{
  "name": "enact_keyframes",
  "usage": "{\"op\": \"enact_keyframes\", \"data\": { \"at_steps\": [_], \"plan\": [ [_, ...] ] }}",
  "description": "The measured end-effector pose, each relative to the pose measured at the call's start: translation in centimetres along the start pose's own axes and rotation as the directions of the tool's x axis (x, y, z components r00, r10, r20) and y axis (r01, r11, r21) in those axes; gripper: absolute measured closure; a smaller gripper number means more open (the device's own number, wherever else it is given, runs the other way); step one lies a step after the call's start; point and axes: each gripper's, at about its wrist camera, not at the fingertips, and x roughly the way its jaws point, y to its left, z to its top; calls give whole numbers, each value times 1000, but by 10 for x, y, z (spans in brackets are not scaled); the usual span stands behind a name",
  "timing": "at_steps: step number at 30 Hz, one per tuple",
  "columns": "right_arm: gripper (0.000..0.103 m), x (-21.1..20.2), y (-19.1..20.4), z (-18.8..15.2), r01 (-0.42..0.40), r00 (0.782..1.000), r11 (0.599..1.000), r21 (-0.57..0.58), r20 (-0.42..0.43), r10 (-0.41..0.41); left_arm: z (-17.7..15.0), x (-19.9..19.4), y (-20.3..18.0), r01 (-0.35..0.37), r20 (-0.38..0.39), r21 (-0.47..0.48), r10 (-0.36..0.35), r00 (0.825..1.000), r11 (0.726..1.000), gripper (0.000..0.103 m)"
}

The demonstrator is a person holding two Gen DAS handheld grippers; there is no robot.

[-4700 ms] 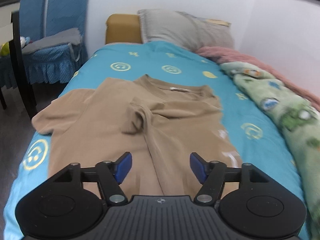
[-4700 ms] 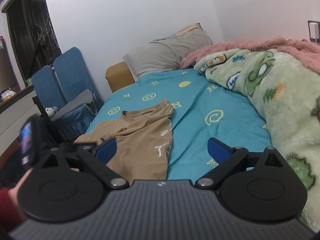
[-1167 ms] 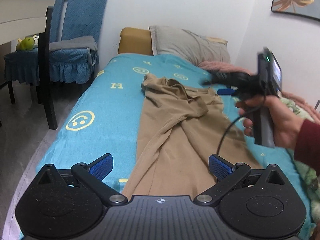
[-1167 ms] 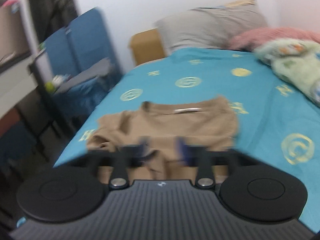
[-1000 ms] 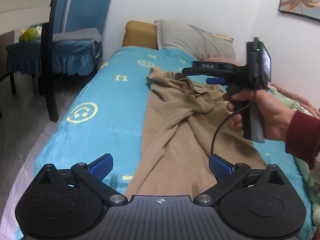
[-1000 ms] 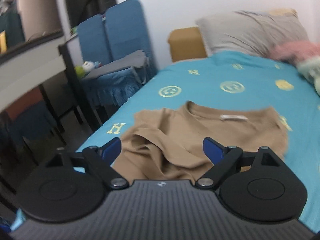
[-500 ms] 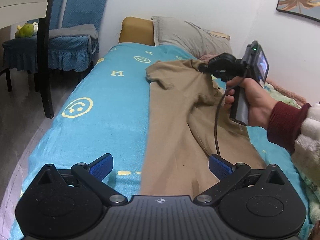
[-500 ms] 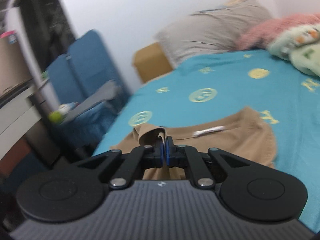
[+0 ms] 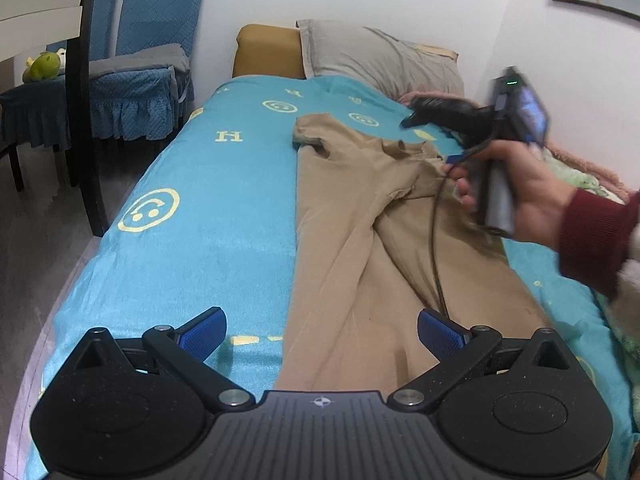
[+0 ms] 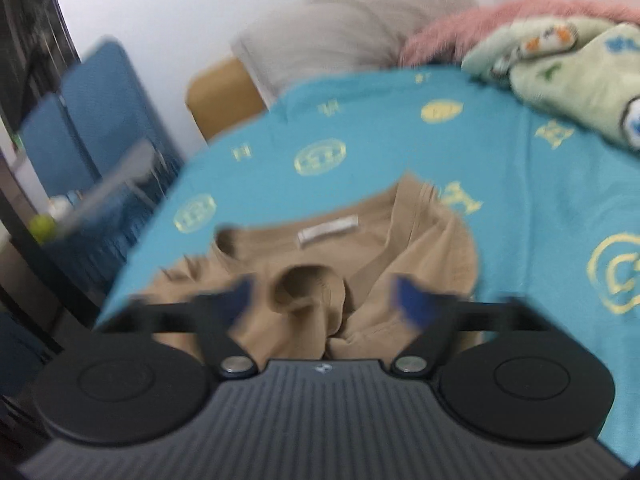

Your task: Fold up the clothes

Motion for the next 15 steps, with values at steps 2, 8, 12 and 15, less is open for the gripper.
{"op": "enact_keyframes", "data": {
  "at_steps": [2,8,12,15],
  "plan": [
    [3,-28,-2,7,-22,1000,1000,17,12,22,0,-6,-4,-2,14,13,1,1000,1000,0],
    [3,-137,12,9,-52,998,997,-61,40,55,2,-24,-7,19,-8,19,-19,1000,1000,0],
    [3,-221,16,-9,-81,996,991,-105,34,85,6,-26,10,66,-155,-62,-75,985,996,0],
    [3,-280,14,-34,-105,994,987,-124,26,109,8,-38,15,45,-190,-67,-57,980,997,0]
  ]
}}
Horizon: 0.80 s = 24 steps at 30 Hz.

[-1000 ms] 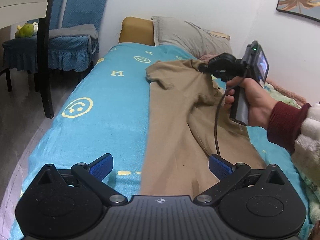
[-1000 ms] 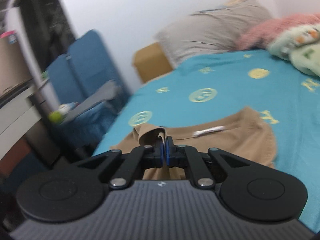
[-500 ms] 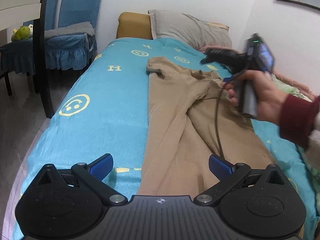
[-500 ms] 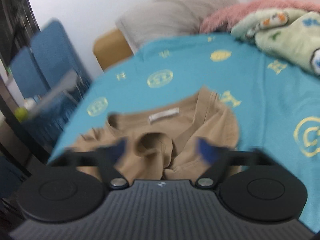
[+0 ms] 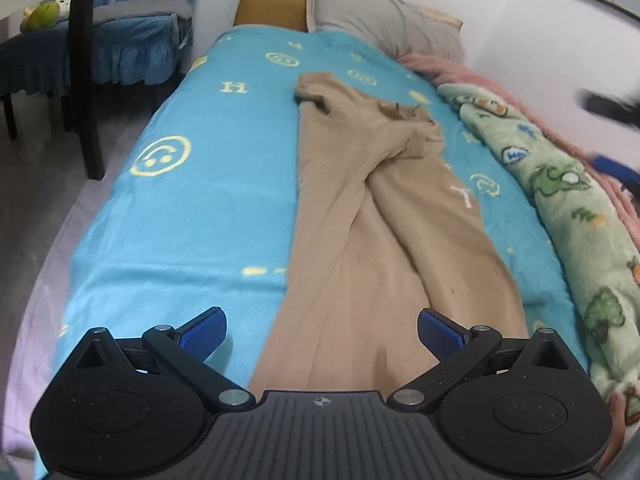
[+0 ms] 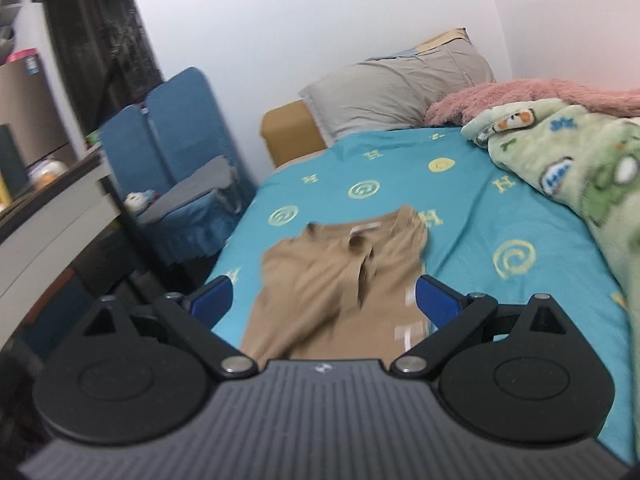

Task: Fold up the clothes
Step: 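Grasp the shirt hem with the left gripper and straighten the folded strip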

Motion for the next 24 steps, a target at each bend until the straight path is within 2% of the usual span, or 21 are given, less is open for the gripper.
{"op": "enact_keyframes", "data": {
  "at_steps": [3,5,7,10,14,18,20,22,24],
  "plan": [
    [3,-47,-2,-33,-23,1000,1000,0,-5,23,-5,-13,5,-21,-11,-38,21,1000,999,0],
    [3,-66,-7,-55,9,999,1000,25,-34,-8,-6,-17,12,-22,-23,-87,20,1000,996,0],
    [3,-76,-15,-69,36,996,994,100,-80,-28,-5,-16,22,3,-53,-158,-12,999,987,0],
    [3,-76,-25,-77,25,993,980,200,-114,-2,-5,-7,34,16,-129,-244,-49,990,970,5],
    [3,-70,-30,-75,61,993,981,184,-112,-41,-4,4,49,-30,-238,-321,-49,970,947,12],
    [3,-68,-45,-84,52,986,967,251,-167,-10,-3,3,61,-93,-316,-371,-31,948,924,14],
    [3,-66,-50,-87,43,983,961,274,-186,9,-6,1,64,-145,-353,-380,2,935,913,25],
    [3,-63,-53,-87,45,980,956,289,-196,13,-14,5,59,-197,-418,-365,29,908,910,34],
    [3,-61,-54,-87,43,979,952,303,-201,19,-20,7,53,-228,-447,-339,57,893,913,40]
  ]
}}
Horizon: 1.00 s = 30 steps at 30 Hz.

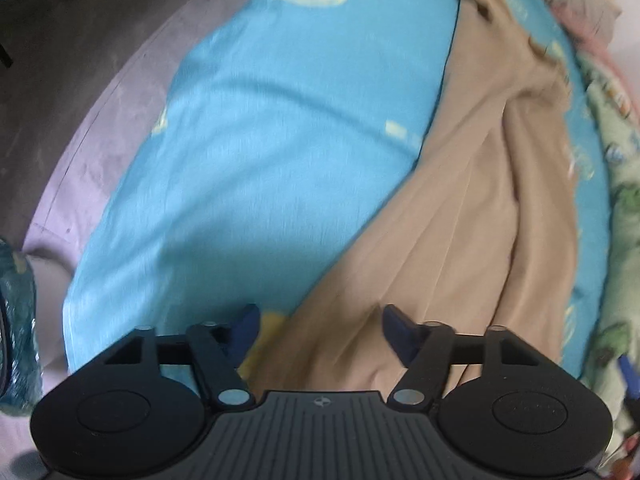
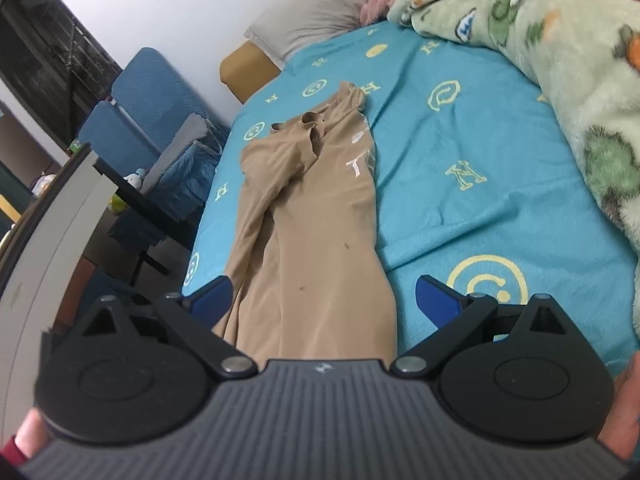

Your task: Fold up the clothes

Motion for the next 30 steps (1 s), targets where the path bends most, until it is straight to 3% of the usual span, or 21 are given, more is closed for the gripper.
{"op": "enact_keyframes", "data": {
  "at_steps": [5,9,13,19,26,30],
  "plan": [
    [3,2,-3,0,5,1000,1000,8,-19,-5,-4,3,-1,-52,22,-26,53,998,998,42],
    [3,7,-6,-1,27,999,999,21,-38,-26,-10,0,-9,-103,41,30,102,994,994,55],
    [3,10,-7,-3,34,998,999,29,-55,-32,-19,-4,-15,-75,20,79,74,997,994,74],
    [3,10,-13,-4,37,997,997,67,-75,-32,-31,-20,-11,-79,39,72,77,996,994,86],
    [3,11,-16,-3,30,996,996,87,-90,-22,-33,-33,-4,-85,76,4,84,994,996,85],
    [3,12,-17,-4,27,995,995,96,-97,-18,-34,-31,-11,-116,65,26,114,991,993,73]
  ]
}}
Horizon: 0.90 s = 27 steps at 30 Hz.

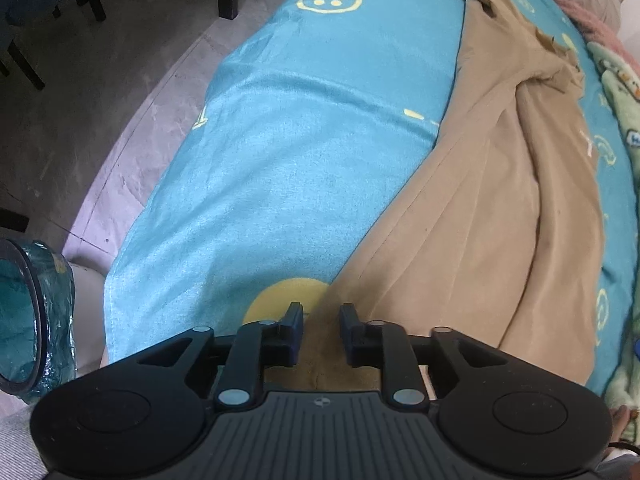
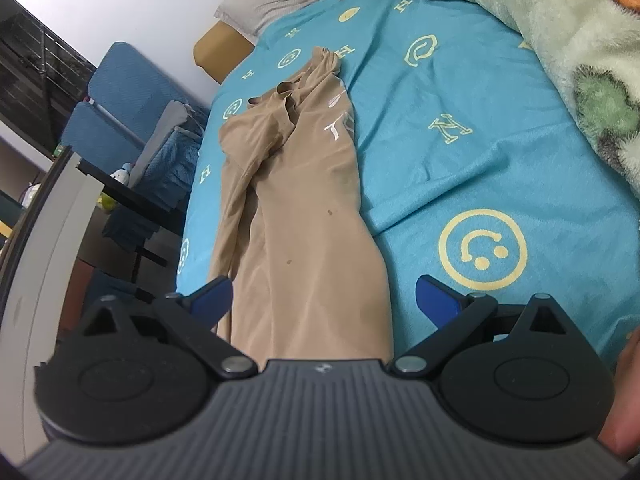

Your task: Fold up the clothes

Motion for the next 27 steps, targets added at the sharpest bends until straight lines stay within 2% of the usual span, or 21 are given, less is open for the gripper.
{"op": "enact_keyframes", "data": {
  "at_steps": [2,5,6,9,12,15,17,20,22,24,26,27],
  "plan": [
    [3,1,-3,0,3,1000,1000,14,-7,-3,1,6,-1,-27,-5,19,28,1000,999,65],
    [3,4,-7,0,0,1000,999,45,-23,1,0,10,-6,-34,-3,49,35,999,998,66],
    [3,5,-9,0,-2,1000,999,52,-27,4,0,10,-8,-35,-2,58,35,999,998,70],
    [3,5,-10,0,1,1000,999,55,-29,1,-4,12,-15,-43,-2,121,43,999,992,99],
    [3,5,-10,-1,26,999,999,37,-23,-25,-14,-6,-29,-81,97,201,62,993,976,100],
    [3,2,-10,-2,56,998,998,16,4,-56,-31,-36,-48,-140,245,301,66,967,943,100],
    [3,1,-11,-2,57,998,998,18,14,-58,-45,-57,-62,-184,334,376,53,941,908,100],
    [3,-1,-13,-2,54,998,998,24,15,-54,-71,-88,-92,-254,441,501,8,897,827,100],
    [3,0,-13,-1,60,998,998,23,16,-60,-90,-102,-114,-283,475,573,-31,879,769,100],
    [3,0,-12,-1,82,996,997,17,21,-82,-112,-108,-138,-309,484,646,-61,873,698,100],
    [3,0,-11,-2,102,994,995,5,33,-102,-129,-104,-158,-302,460,697,-83,884,651,100],
    [3,0,-11,-2,103,994,995,0,36,-103,-136,-99,-165,-279,435,716,-96,895,640,100]
  ]
}}
